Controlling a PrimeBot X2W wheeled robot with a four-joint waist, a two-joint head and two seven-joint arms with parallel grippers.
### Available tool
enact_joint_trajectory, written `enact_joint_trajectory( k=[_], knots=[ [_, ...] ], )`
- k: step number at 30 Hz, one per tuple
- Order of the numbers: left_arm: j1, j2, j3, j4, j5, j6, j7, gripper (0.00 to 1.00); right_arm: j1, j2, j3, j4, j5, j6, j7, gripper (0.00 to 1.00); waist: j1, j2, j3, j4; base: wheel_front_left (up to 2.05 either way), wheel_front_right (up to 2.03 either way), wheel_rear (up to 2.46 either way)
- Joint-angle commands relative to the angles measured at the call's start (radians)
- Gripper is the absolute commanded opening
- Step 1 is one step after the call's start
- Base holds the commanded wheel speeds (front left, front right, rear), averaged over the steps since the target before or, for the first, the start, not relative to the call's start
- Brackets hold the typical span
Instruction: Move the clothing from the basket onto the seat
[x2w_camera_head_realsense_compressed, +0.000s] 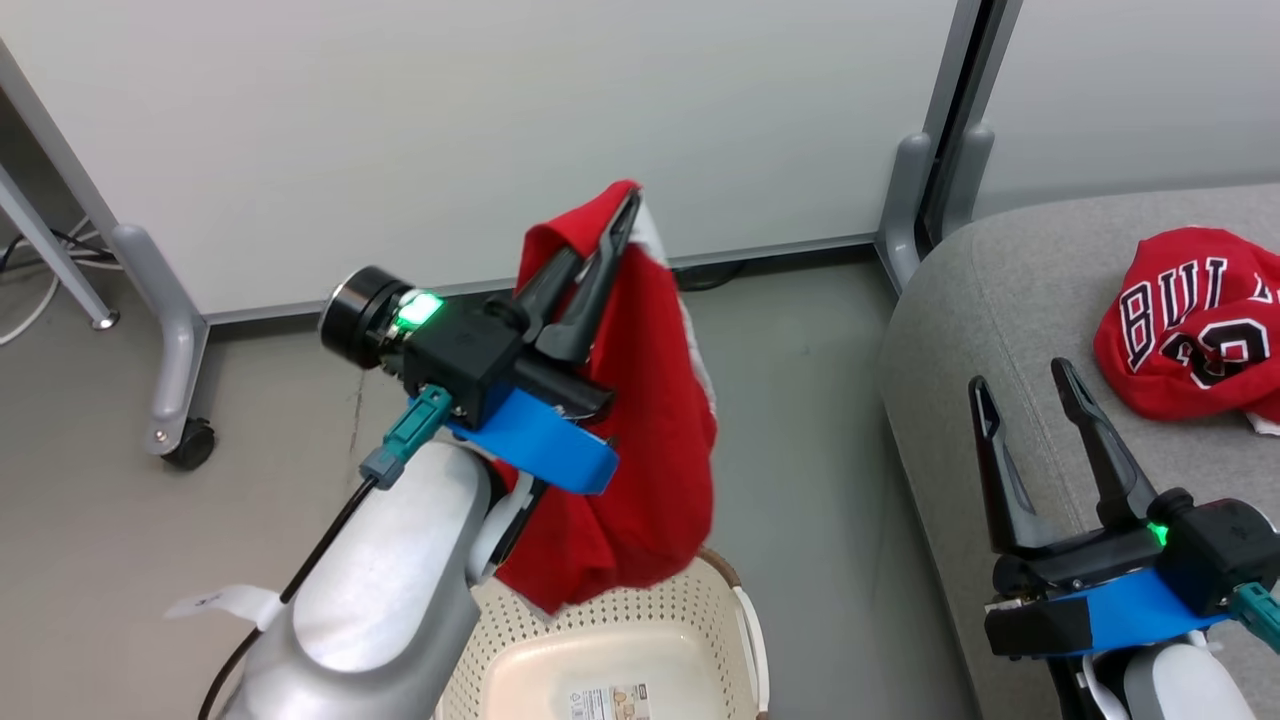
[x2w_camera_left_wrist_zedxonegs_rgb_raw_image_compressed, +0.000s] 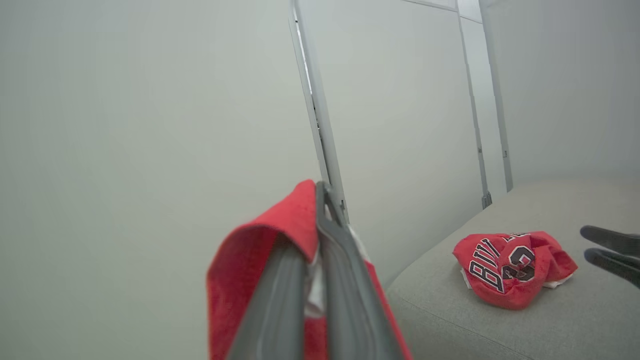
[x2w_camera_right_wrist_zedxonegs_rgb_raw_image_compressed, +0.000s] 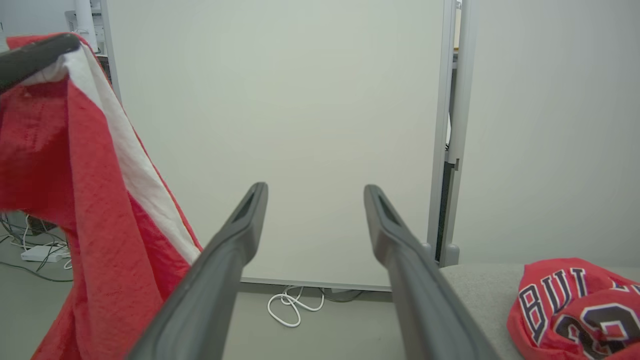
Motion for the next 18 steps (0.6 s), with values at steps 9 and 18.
enact_joint_trajectory(
  k=[9, 18],
  knots=[
    [-0.075, -0.007, -0.067, -0.031, -0.019, -0.015, -0.005, 0.0, 0.034, 0.022, 0.003, -0.002, 0.008, 0.0, -0.001, 1.0, 0.0002, -0.0001, -0.025, 0.001, 0.0, 0.0, 0.0],
    [-0.095, -0.006, -0.113, -0.036, -0.034, -0.016, -0.005, 0.0, 0.008, -0.006, 0.04, -0.019, 0.019, 0.0, -0.001, 1.0, 0.0002, -0.0001, -0.02, 0.005, 0.0, 0.0, 0.0]
  ],
)
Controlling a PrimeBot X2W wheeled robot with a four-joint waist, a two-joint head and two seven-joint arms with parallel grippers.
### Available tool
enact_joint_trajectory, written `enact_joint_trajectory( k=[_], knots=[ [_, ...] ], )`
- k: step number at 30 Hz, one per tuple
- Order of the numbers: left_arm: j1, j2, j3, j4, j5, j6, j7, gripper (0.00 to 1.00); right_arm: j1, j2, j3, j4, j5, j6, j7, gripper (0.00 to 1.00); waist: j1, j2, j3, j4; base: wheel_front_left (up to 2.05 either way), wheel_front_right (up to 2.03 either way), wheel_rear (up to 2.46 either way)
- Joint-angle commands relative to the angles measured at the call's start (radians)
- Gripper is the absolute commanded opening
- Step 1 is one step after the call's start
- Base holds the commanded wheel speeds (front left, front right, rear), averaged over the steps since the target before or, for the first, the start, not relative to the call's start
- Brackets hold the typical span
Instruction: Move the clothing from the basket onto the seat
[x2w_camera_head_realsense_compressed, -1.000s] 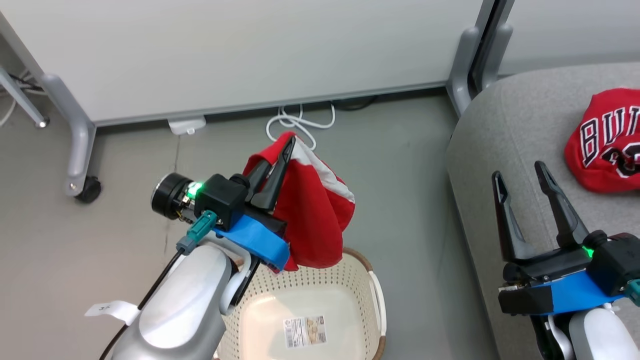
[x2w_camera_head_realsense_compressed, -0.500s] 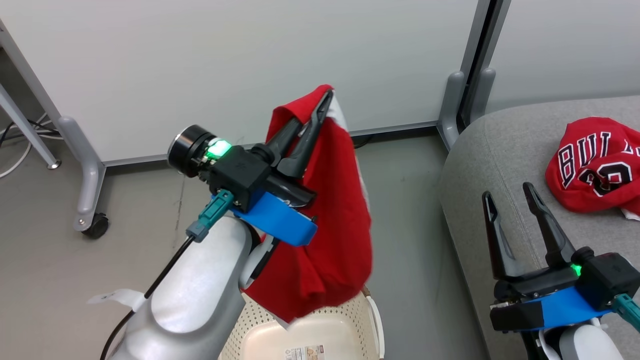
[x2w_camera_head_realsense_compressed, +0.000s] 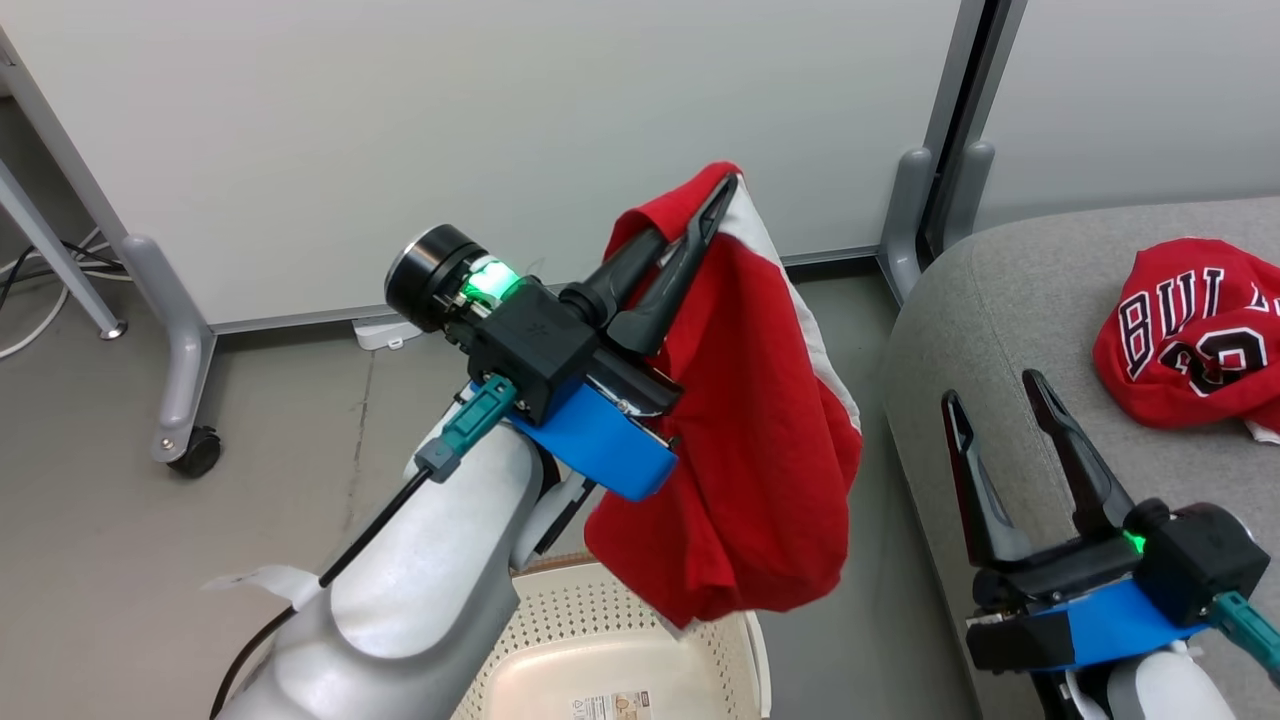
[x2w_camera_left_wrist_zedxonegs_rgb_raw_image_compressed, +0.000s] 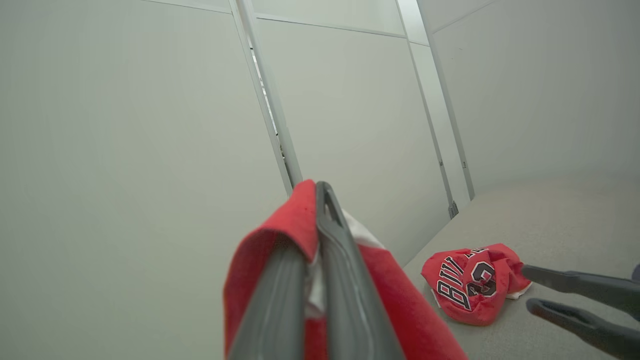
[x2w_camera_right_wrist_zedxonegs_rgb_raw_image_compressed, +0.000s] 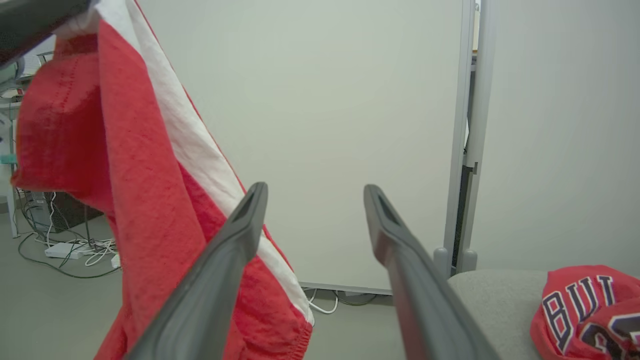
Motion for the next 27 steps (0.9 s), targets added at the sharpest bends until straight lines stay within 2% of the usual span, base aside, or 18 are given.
enact_joint_trajectory(
  k=[1, 5, 13, 21, 22, 27],
  knots=[
    [-0.016, 0.001, -0.007, -0.002, -0.004, -0.007, -0.005, 0.0, -0.022, -0.018, 0.014, -0.008, 0.011, 0.0, -0.001, 1.0, 0.0, -0.0001, 0.003, 0.0, 0.0, 0.0, 0.0],
    [-0.017, 0.0, -0.024, 0.002, -0.011, -0.004, -0.005, 0.0, -0.072, -0.083, 0.091, -0.011, 0.023, 0.0, -0.001, 1.0, 0.0, -0.0001, 0.008, 0.001, 0.0, 0.0, 0.0],
    [-0.025, -0.002, -0.048, 0.007, -0.018, -0.004, -0.005, 0.0, -0.236, -0.272, 0.308, 0.023, 0.085, 0.0, -0.001, 1.0, 0.0, -0.0001, 0.027, 0.012, 0.0, 0.0, 0.0],
    [-0.036, -0.018, -0.077, 0.002, -0.016, -0.004, -0.005, 0.0, -0.435, -0.453, 0.566, 0.087, 0.218, 0.0, 0.02, 1.0, 0.0, -0.0001, 0.047, 0.038, 0.0, 0.0, 0.0],
    [-0.036, -0.018, -0.077, 0.002, -0.016, -0.004, -0.005, 0.0, -0.435, -0.453, 0.566, 0.087, 0.218, 0.0, 0.02, 1.0, 0.0, -0.0001, 0.047, 0.038, 0.0, 0.0, 0.0],
    [-0.042, -0.03, -0.106, -0.006, -0.019, -0.004, -0.005, 0.0, -0.568, -0.542, 0.748, 0.097, 0.326, 0.0, 0.039, 1.0, 0.0, -0.0001, 0.059, 0.049, 0.0, 0.0, 0.0]
  ],
)
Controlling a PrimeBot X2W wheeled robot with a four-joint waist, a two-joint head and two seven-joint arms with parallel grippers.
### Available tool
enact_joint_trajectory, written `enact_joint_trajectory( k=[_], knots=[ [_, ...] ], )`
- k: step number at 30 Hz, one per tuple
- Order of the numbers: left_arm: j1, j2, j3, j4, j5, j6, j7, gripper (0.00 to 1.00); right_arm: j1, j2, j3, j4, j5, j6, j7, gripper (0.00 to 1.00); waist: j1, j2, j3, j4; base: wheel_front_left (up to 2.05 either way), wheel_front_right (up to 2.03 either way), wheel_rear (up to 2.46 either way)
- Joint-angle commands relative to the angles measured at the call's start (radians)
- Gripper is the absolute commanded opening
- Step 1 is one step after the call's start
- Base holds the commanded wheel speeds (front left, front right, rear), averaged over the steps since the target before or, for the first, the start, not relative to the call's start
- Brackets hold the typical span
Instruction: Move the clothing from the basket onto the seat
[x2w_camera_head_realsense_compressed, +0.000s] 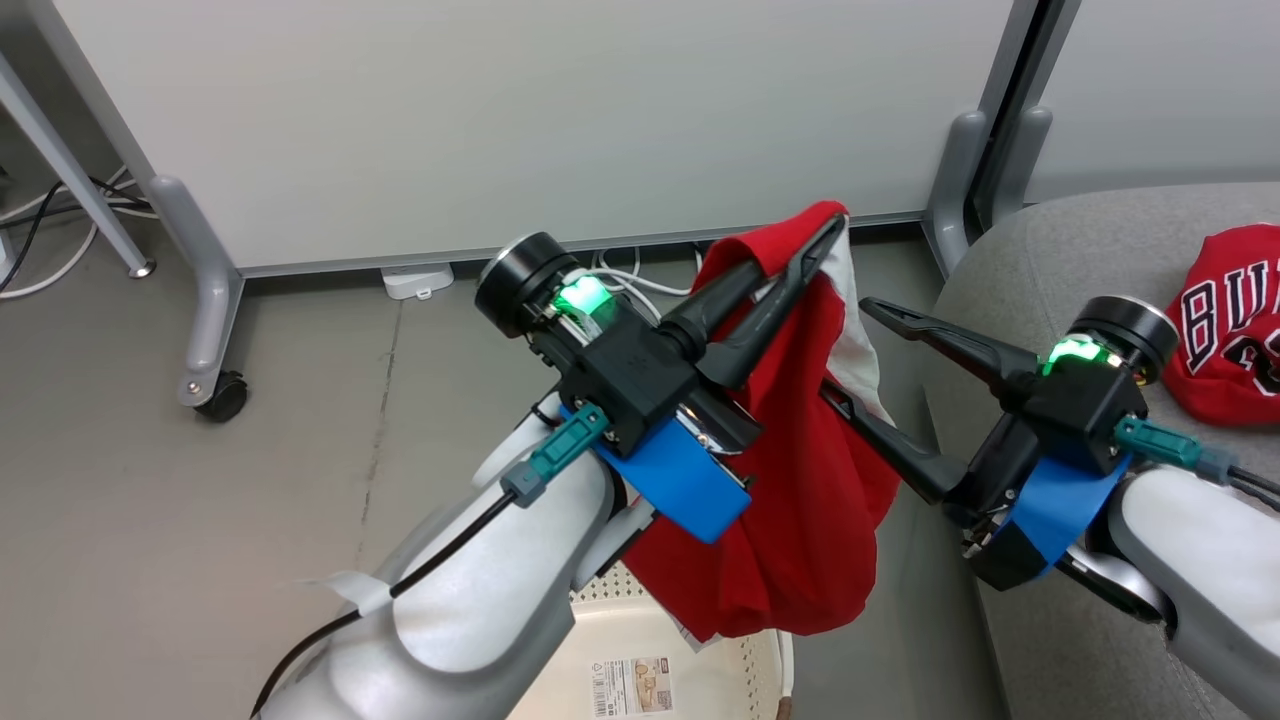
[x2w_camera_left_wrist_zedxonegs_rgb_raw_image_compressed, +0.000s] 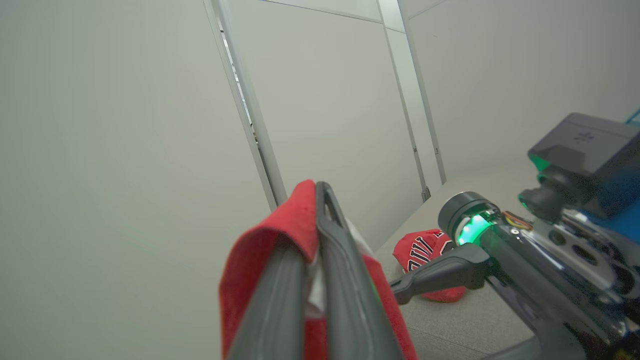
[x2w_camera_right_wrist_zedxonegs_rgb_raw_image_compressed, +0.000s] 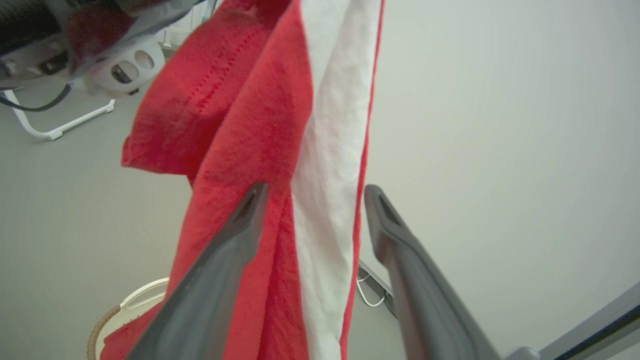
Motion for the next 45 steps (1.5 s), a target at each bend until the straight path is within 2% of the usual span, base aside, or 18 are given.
enact_joint_trajectory(
  k=[1, 4, 8, 12, 17, 18, 20, 21, 22, 23, 24, 40, 41, 42, 45],
  knots=[
    [-0.012, 0.0, 0.0, -0.003, -0.008, 0.0, -0.005, 0.0, -0.019, -0.004, 0.012, -0.001, 0.015, 0.0, 0.0, 1.0, -0.0001, -0.0001, 0.002, 0.002, 0.0, 0.0, 0.0],
    [-0.017, -0.006, -0.024, -0.008, -0.007, 0.0, -0.005, 0.0, -0.108, -0.051, 0.125, 0.002, 0.074, 0.0, 0.006, 1.0, -0.0001, -0.0001, 0.007, 0.008, 0.0, 0.0, 0.0],
    [-0.024, -0.009, -0.054, -0.015, -0.012, 0.0, -0.005, 0.0, -0.204, -0.081, 0.242, 0.014, 0.151, 0.0, -0.006, 1.0, -0.0001, -0.0001, 0.011, 0.016, 0.0, 0.0, 0.0],
    [-0.029, -0.011, -0.075, -0.017, -0.017, 0.0, -0.005, 0.0, -0.273, -0.087, 0.341, 0.021, 0.224, 0.0, -0.017, 1.0, -0.0001, -0.0001, 0.012, 0.022, 0.0, 0.0, 0.0],
    [-0.034, -0.012, -0.083, -0.018, -0.022, 0.0, -0.005, 0.0, -0.29, -0.072, 0.392, 0.044, 0.283, 0.0, -0.032, 1.0, -0.0001, -0.0001, 0.013, 0.028, 0.0, 0.0, 0.0],
    [-0.034, -0.011, -0.081, -0.017, -0.022, 0.0, -0.005, 0.0, -0.286, -0.07, 0.396, 0.048, 0.293, 0.0, -0.033, 0.96, -0.0001, -0.0001, 0.014, 0.029, 0.0, 0.0, 0.0],
    [-0.035, -0.01, -0.078, -0.016, -0.019, 0.0, -0.005, 0.0, -0.274, -0.067, 0.403, 0.056, 0.303, 0.0, -0.035, 0.68, -0.0001, -0.0001, 0.017, 0.029, 0.0, 0.0, 0.0],
    [-0.034, -0.009, -0.077, -0.015, -0.018, 0.0, -0.005, 0.0, -0.268, -0.064, 0.405, 0.059, 0.31, 0.0, -0.037, 0.65, -0.0001, -0.0001, 0.018, 0.029, 0.0, 0.0, 0.0],
    [-0.033, -0.008, -0.075, -0.015, -0.016, 0.0, -0.005, 0.0, -0.259, -0.06, 0.407, 0.064, 0.319, 0.0, -0.038, 0.54, -0.0001, -0.0001, 0.019, 0.028, 0.0, 0.0, 0.0],
    [-0.032, -0.008, -0.074, -0.015, -0.015, 0.0, -0.005, 0.0, -0.252, -0.057, 0.409, 0.066, 0.324, 0.0, -0.039, 0.1, -0.0001, -0.0001, 0.02, 0.028, 0.0, 0.0, 0.0],
    [-0.032, -0.008, -0.073, -0.014, -0.014, 0.0, -0.005, 0.0, -0.248, -0.053, 0.409, 0.067, 0.327, 0.0, -0.04, 0.0, -0.0001, -0.0001, 0.021, 0.027, 0.0, 0.0, 0.0],
    [-0.027, -0.001, -0.068, -0.001, -0.015, 0.0, -0.005, 0.0, -0.215, -0.032, 0.391, 0.066, 0.349, 0.0, -0.041, 0.0, -0.0001, -0.0001, 0.02, 0.018, 0.0, 0.0, 0.0],
    [-0.025, -0.001, -0.062, 0.003, -0.014, 0.0, -0.005, 0.52, -0.213, -0.031, 0.388, 0.065, 0.348, 0.0, -0.041, 0.0, -0.0001, -0.0001, 0.02, 0.017, 0.0, 0.0, 0.0],
    [-0.025, -0.002, -0.06, 0.006, -0.009, 0.0, -0.005, 1.0, -0.212, -0.031, 0.386, 0.065, 0.347, 0.0, -0.041, 0.0, -0.0001, -0.0001, 0.021, 0.017, 0.0, 0.0, 0.0],
    [-0.024, -0.006, -0.057, 0.012, -0.004, 0.0, -0.004, 1.0, -0.208, -0.029, 0.368, 0.065, 0.347, 0.0, -0.041, 0.0, -0.0001, -0.0001, 0.026, 0.017, 0.0, 0.0, 0.0]
  ],
)
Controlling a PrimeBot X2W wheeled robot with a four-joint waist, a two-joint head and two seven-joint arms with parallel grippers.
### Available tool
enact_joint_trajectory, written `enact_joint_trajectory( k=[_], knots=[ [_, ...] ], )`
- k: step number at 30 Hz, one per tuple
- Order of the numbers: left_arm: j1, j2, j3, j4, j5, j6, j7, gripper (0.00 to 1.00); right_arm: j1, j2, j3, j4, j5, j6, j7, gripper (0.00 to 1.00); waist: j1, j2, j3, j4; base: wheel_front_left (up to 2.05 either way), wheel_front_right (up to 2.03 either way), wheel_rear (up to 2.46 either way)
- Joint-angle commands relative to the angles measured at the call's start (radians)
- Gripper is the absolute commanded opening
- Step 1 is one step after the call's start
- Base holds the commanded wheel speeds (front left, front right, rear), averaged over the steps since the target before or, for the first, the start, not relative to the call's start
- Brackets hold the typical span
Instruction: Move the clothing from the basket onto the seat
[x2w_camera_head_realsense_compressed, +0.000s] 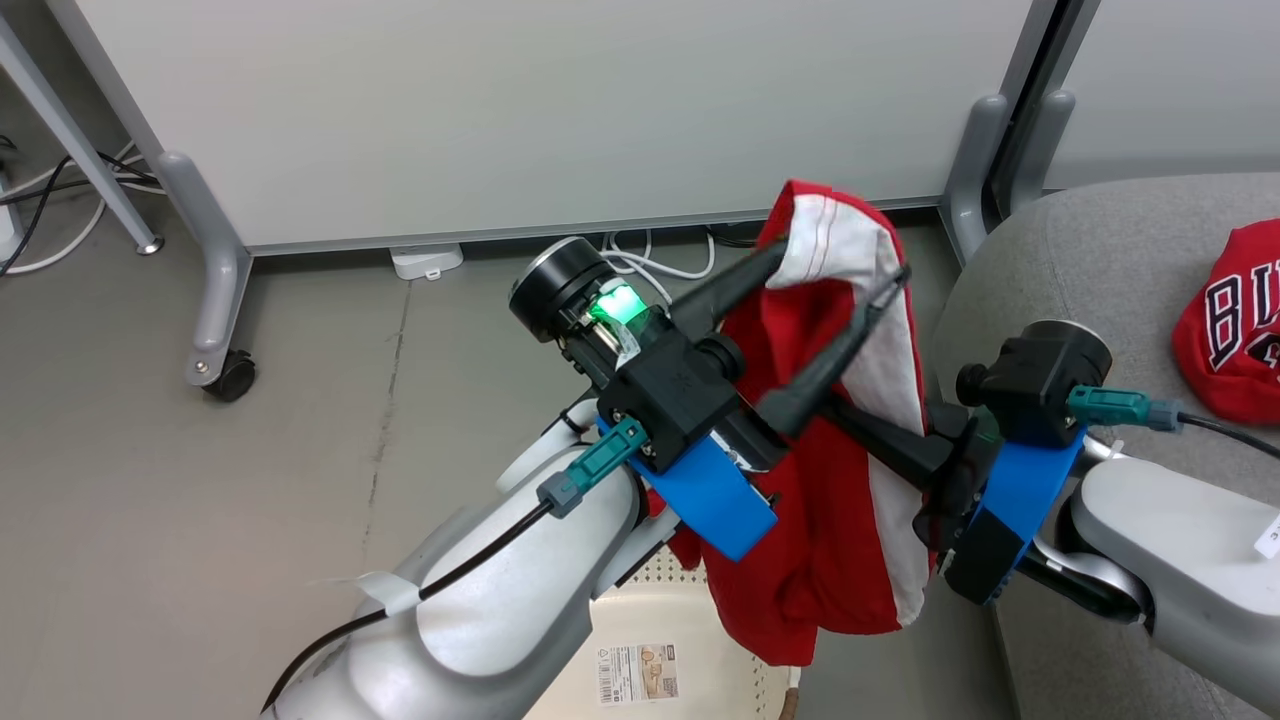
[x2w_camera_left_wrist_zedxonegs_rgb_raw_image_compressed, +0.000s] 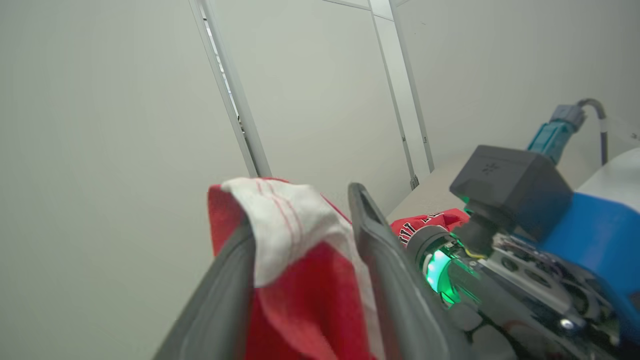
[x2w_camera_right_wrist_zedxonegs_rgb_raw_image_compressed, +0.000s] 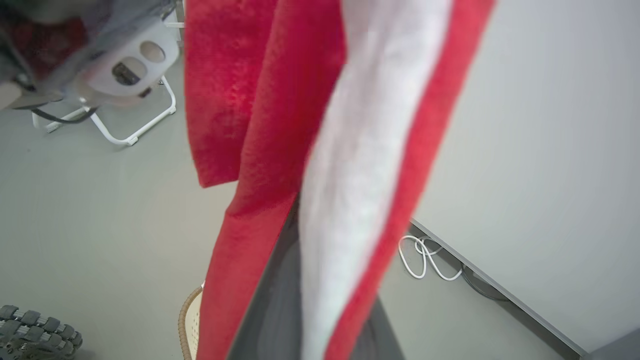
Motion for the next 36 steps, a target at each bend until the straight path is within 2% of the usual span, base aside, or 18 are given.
enact_joint_trajectory(
  k=[1, 7, 14, 28, 36],
  knots=[
    [-0.001, -0.002, 0.005, 0.005, 0.006, 0.0, -0.003, 1.0, 0.017, 0.006, -0.017, -0.002, 0.002, 0.0, -0.004, 0.0, -0.0001, 0.0, 0.003, 0.0, 0.0, 0.0, 0.0],
    [-0.001, -0.003, -0.001, 0.016, 0.005, 0.0, -0.003, 1.0, 0.038, 0.007, -0.062, 0.005, -0.005, 0.0, -0.004, 0.0, -0.0001, 0.0, 0.012, 0.002, 0.0, 0.0, 0.0],
    [0.016, 0.004, -0.006, 0.028, 0.003, 0.0, -0.003, 1.0, 0.082, 0.012, -0.172, 0.02, -0.021, 0.0, -0.004, 0.0, -0.0001, 0.0, 0.025, -0.008, 0.0, 0.0, 0.0],
    [0.038, 0.023, -0.01, 0.033, 0.013, 0.0, -0.003, 1.0, 0.242, 0.042, -0.429, 0.036, -0.069, 0.0, -0.004, 0.0, -0.0001, 0.0, 0.066, -0.07, 0.0, 0.0, 0.0],
    [0.056, 0.046, -0.006, 0.036, 0.019, 0.0, -0.003, 1.0, 0.37, 0.089, -0.643, 0.028, -0.118, 0.0, -0.004, 0.0, -0.0001, 0.0, 0.098, -0.135, 0.0, 0.0, 0.0]
  ],
)
